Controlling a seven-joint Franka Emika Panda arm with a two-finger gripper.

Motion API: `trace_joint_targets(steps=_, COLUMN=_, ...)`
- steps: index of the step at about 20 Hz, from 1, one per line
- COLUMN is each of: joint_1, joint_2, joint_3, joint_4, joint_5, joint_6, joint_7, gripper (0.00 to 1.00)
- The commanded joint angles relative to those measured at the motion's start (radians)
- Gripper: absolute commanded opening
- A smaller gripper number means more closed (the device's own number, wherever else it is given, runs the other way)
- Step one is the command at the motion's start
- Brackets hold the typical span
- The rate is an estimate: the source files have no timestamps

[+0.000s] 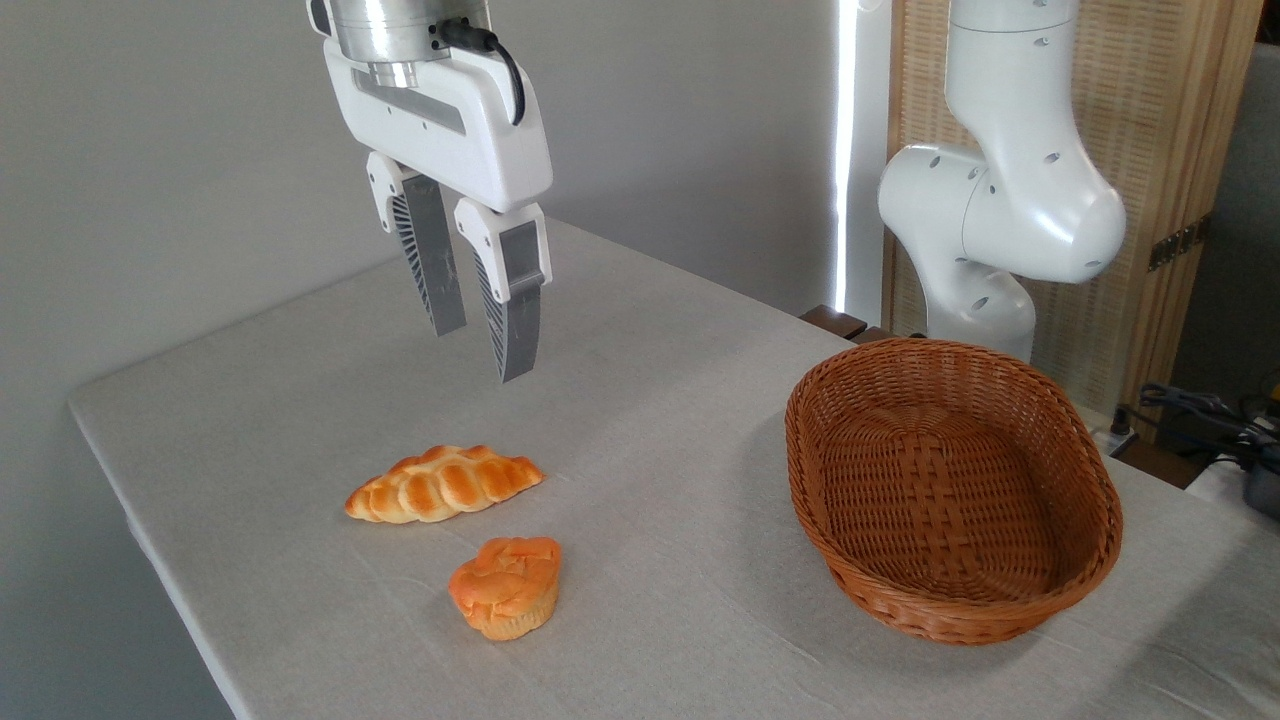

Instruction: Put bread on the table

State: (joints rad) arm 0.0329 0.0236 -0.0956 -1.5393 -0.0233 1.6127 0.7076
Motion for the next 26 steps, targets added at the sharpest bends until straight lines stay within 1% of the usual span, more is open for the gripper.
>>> trace_joint_targets(steps=1, joint_1=-0.011, joint_2=0.001, joint_3=0.01, joint_4=0.004, joint_5=0.002, joint_6=-0.005, joint_7=-0.079, gripper=1.0)
trace_joint_targets(steps=3, joint_1=-0.011, joint_2=0.001, joint_3=0.01, joint_4=0.004, joint_5=-0.001, joint_6=-0.004, joint_7=-0.083, gripper=1.0)
trace_joint_targets(steps=5, joint_1=-0.011, joint_2=0.002, joint_3=0.01, joint_4=0.002, joint_5=-0.017, joint_6=-0.004, joint_7=-0.089, gripper=1.0)
trace_joint_targets(steps=10, joint_1=-0.011, joint_2=0.003, joint_3=0.01, joint_4=0.002, joint_5=-0.017, joint_6=-0.005, joint_7=-0.057, gripper=1.0)
trace_joint_targets(steps=19, joint_1=-0.011, joint_2=-0.001, joint_3=0.01, joint_4=-0.004, joint_5=-0.017, joint_6=-0.007, joint_7=-0.056, gripper=1.0)
trace_joint_targets(steps=20, joint_1=-0.024, joint_2=-0.001, joint_3=0.014, joint_4=-0.004, joint_5=-0.015, joint_6=-0.007, joint_7=-0.056, gripper=1.0)
trace_joint_targets(steps=21, joint_1=-0.033, joint_2=-0.001, joint_3=0.034, joint_4=-0.005, joint_5=-0.015, joint_6=-0.007, joint_7=-0.056, gripper=1.0)
trace_joint_targets(steps=22, joint_1=-0.053, joint_2=-0.001, joint_3=0.052, joint_4=-0.005, joint_5=-0.017, joint_6=-0.005, joint_7=-0.054, gripper=1.0)
trace_joint_targets(steps=26, joint_1=-0.064, joint_2=-0.001, joint_3=0.062, joint_4=-0.005, joint_5=-0.017, joint_6=-0.007, joint_7=-0.054, gripper=1.0)
